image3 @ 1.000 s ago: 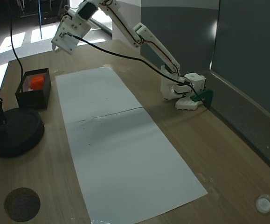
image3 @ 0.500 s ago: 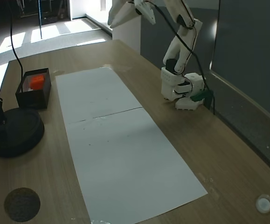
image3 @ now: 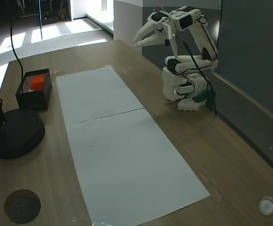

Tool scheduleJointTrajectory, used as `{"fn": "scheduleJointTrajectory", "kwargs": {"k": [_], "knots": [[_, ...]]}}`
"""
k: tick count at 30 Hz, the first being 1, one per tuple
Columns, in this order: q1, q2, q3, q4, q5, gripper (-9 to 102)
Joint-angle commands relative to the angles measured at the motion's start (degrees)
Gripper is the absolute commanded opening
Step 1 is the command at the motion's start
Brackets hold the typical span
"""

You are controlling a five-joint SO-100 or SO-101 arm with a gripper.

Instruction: Grab a orange square and put it in the box.

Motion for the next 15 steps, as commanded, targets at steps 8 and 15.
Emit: {"fn": "scheduleJointTrajectory", "kwargs": {"k": [8,15], "knots": [[0.79,9.93,15.56,-8.44,0.35,0],[0.79,10.20,34.89,-13.89,0.44,0]]}}
